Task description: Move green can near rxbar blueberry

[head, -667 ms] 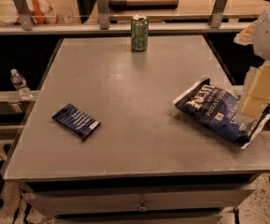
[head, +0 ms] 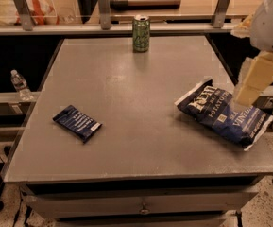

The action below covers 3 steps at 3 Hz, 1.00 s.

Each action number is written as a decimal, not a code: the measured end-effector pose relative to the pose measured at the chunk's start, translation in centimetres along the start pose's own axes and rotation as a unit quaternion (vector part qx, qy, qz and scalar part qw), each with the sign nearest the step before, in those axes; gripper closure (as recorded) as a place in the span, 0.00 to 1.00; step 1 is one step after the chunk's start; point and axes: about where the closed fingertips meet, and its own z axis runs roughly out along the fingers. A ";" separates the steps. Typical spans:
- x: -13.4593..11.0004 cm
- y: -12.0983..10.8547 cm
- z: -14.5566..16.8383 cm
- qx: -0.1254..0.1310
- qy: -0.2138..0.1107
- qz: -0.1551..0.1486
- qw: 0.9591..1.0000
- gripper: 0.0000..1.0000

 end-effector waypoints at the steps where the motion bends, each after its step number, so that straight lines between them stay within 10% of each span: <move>1: -1.7 -3.6 1.9 0.003 -0.035 -0.012 0.999 0.00; 3: -5.7 -9.5 5.8 0.005 -0.080 -0.001 0.997 0.00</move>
Offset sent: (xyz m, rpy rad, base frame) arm 0.1374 0.0408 -0.0108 0.1619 -0.0709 0.0679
